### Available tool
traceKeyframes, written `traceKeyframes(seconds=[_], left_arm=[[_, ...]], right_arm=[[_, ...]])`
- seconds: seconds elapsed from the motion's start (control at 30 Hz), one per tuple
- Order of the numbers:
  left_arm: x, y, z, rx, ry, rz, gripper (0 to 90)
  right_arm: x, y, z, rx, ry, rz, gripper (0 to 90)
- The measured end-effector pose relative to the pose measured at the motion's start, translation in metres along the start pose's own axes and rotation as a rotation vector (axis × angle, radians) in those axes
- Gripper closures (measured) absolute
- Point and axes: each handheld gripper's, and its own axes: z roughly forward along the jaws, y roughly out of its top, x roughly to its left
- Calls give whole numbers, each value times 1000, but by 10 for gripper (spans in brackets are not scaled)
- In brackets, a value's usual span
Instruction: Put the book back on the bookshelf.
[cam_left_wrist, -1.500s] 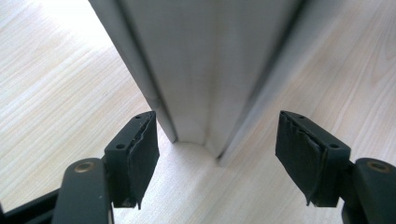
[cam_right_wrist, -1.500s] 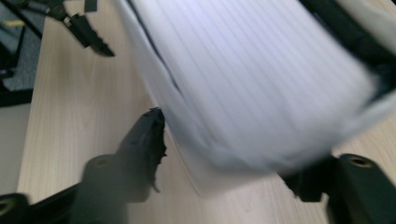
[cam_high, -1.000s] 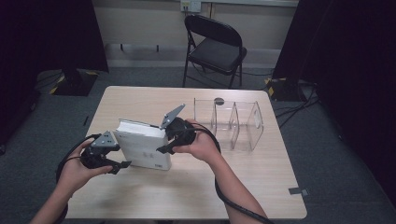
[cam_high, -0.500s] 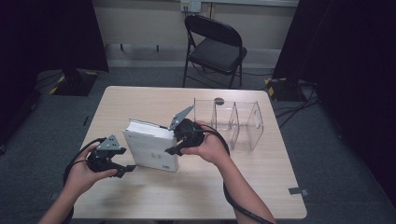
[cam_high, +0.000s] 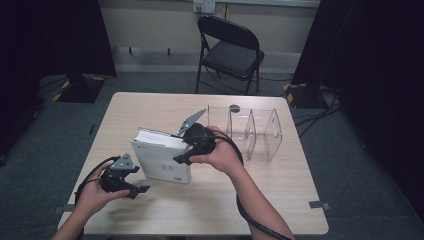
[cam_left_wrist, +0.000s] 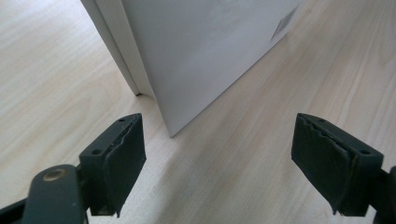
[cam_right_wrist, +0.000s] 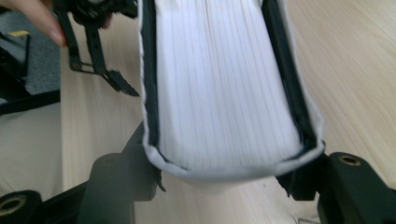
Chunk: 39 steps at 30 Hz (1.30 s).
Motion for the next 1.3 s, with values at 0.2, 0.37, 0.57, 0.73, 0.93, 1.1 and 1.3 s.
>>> traceKeyframes(seconds=[0.2,0.37,0.57,0.73,0.93,1.1,1.3], left_arm=[[-2,-6,7,4,-9,4,171],[-2,-12,14,20,-7,4,171],[-5,-17,24,42,-18,17,173],[-5,-19,27,24,-12,16,174],[-5,-20,29,17,-3,30,168],[-4,-23,29,-7,-9,27,155],[-4,-26,29,-32,-13,31,140]], right_arm=[[-1,4,1,-1,16,20,466],[1,5,0,0,7,2,501],[0,1,-6,12,-7,-1,510],[-2,-7,-15,30,-19,8,507],[-1,-7,-15,41,-26,18,482],[0,0,-15,89,-34,49,442],[-1,10,-16,134,-34,50,387]])
